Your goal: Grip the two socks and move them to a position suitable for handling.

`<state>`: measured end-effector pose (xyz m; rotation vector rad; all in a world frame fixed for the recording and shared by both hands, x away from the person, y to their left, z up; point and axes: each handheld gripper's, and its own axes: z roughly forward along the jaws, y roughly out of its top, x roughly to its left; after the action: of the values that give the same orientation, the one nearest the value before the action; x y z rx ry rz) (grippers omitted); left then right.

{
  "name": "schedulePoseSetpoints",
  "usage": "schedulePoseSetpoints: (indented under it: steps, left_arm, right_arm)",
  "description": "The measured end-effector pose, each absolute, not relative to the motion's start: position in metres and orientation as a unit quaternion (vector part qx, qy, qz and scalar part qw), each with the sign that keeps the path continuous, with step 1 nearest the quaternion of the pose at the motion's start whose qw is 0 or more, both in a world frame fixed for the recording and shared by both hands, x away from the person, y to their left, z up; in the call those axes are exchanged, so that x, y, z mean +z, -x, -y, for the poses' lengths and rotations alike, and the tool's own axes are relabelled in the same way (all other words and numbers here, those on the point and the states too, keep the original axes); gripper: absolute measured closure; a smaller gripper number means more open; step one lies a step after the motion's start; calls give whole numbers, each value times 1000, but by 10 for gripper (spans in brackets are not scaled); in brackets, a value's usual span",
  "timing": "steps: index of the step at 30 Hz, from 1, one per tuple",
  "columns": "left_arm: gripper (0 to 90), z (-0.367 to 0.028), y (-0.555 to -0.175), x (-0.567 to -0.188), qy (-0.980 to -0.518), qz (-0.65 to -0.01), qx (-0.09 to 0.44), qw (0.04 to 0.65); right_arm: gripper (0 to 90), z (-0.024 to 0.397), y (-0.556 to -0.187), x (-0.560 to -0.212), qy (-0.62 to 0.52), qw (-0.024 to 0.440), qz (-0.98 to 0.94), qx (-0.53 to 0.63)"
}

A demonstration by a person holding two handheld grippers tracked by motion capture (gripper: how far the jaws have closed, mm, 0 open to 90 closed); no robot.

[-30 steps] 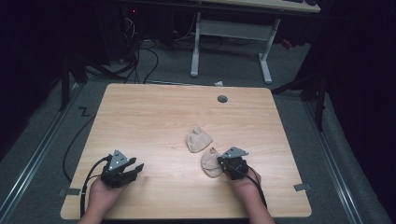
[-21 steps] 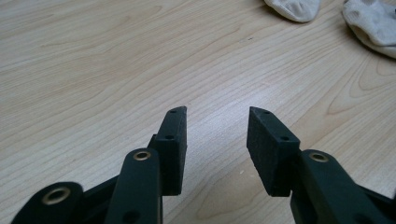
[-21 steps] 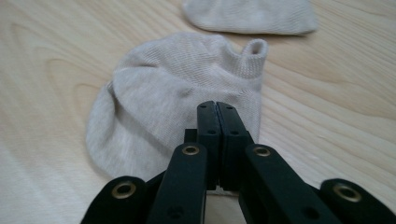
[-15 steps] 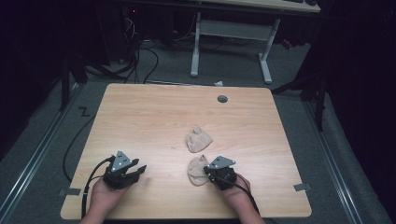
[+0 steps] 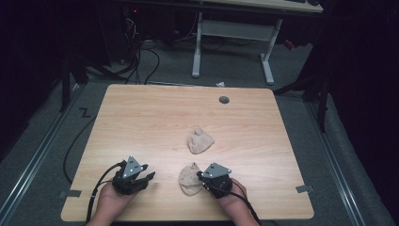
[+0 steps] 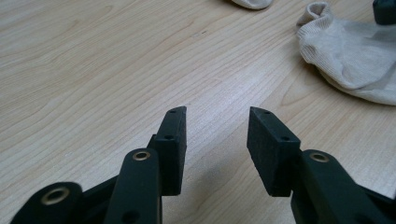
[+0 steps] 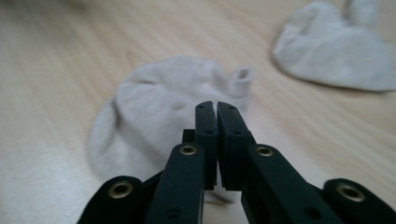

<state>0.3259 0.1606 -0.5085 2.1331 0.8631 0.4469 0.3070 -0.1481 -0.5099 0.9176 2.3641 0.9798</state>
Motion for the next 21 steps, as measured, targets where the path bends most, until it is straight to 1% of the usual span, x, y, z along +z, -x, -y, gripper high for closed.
schedulePoseSetpoints:
  steps: [3, 9, 16, 21]
  left_arm:
    - [581, -160, -325, -508, -838, -340, 176, 389]
    - [581, -160, -324, -507, -837, -340, 175, 391]
    - [581, -158, -323, -506, -835, -341, 164, 399]
    - [574, -148, -318, -506, -840, -332, 155, 401]
  right_arm:
    - [900, 156, -313, -513, -351, 214, -847, 337]
    - [900, 162, -315, -520, -357, 200, -854, 320]
    - [899, 140, -304, -524, -318, 189, -874, 314]
    - [898, 136, -302, -523, -310, 187, -877, 317]
